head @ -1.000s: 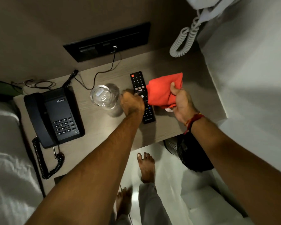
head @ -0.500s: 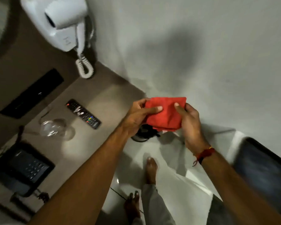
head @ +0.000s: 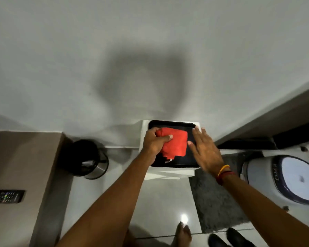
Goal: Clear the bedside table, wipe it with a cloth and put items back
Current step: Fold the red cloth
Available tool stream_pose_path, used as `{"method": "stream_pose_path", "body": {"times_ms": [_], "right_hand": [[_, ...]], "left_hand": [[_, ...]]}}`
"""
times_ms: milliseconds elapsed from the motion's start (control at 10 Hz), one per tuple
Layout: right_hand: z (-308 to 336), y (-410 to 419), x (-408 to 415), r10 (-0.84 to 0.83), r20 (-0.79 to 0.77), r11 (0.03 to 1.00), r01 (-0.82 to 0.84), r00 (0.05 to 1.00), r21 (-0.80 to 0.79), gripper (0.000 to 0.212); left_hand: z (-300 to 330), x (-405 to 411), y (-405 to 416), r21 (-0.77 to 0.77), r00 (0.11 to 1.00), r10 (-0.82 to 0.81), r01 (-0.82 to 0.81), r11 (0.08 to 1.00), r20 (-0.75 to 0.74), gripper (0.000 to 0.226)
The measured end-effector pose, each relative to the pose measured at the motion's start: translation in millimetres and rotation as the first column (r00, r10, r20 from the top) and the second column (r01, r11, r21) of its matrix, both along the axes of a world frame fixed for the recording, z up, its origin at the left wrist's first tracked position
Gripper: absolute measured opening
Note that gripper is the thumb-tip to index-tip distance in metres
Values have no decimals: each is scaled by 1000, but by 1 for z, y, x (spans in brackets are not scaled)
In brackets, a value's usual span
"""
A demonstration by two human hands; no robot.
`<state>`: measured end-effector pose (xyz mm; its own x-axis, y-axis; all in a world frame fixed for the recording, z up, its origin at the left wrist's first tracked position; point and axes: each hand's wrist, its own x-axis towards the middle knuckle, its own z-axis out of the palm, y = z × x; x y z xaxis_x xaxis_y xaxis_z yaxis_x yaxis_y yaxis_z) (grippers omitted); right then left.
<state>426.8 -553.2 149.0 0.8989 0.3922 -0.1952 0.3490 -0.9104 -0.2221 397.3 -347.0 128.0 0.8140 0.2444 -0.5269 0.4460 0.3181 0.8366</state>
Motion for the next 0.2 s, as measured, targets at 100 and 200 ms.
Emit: {"method": "stream_pose_path", "body": {"times_ms": [100, 200], "right_hand": [[-16, -25, 6, 59, -37, 997, -61, 998, -44, 65], [-22, -28, 13, 90, -36, 995, -91, 995, -33, 76]], "left_hand": [[-14, 17, -39, 44, 997, 8, -5, 999, -75, 31], [-19, 27, -49, 97, 994, 28, -17, 995, -105, 34]]}}
